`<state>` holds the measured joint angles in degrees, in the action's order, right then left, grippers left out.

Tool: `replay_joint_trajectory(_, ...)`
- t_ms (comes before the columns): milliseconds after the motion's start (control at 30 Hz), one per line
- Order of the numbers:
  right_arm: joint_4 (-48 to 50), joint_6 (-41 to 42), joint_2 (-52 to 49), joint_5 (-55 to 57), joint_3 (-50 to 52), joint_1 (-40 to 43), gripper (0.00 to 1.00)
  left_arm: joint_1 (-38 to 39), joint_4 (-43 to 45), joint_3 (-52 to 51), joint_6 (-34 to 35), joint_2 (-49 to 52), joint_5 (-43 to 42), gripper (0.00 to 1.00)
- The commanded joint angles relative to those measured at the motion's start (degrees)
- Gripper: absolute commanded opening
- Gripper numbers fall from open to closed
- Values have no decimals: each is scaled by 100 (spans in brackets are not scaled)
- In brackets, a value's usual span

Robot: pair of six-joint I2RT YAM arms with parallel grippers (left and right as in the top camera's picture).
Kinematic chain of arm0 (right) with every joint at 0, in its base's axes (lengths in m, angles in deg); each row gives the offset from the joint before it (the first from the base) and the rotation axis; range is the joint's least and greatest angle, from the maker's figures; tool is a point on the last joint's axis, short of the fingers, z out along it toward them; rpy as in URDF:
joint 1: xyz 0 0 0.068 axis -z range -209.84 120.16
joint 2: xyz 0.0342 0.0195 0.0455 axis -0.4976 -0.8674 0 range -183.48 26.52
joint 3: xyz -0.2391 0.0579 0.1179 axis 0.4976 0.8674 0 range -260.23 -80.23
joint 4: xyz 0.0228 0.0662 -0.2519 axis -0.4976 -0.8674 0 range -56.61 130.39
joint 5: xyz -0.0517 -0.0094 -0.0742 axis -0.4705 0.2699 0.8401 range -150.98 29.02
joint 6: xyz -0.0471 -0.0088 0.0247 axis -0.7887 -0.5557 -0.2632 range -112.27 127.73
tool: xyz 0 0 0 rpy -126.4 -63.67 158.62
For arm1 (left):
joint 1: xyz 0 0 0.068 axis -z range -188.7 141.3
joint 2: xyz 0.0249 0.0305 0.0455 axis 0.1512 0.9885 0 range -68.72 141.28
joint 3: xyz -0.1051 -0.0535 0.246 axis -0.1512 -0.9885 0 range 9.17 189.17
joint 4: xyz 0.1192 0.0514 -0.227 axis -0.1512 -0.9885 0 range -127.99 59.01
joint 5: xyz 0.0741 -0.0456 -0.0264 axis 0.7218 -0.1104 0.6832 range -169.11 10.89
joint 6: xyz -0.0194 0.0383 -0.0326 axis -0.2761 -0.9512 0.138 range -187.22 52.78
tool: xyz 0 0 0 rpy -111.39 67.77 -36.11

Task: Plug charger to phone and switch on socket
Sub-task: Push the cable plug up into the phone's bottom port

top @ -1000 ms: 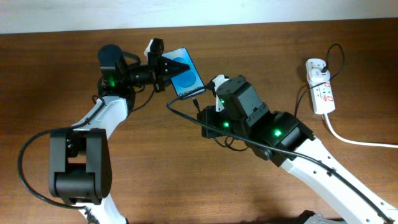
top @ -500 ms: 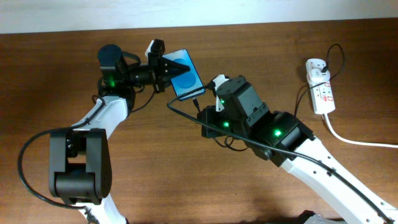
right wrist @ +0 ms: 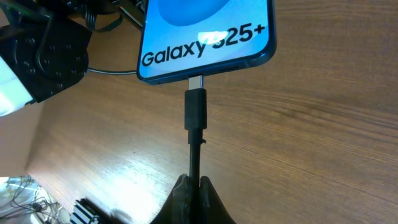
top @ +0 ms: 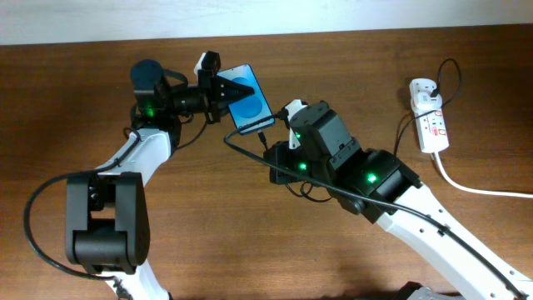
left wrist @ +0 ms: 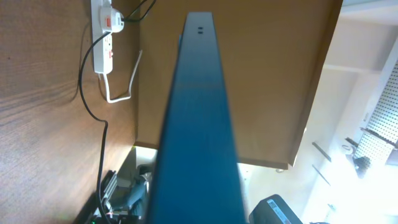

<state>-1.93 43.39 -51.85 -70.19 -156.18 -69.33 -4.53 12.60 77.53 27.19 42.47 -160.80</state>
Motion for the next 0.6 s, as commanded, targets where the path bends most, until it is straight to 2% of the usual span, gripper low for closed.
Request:
replay_joint_trajectory(0, 17, 197, 11, -70, 20, 7, 4, 17, 76, 118, 74, -15, -61, 0)
replay_joint_trajectory(567, 63, 280, 11, -435, 20, 210, 4, 17, 76, 118, 157, -15, 66, 0)
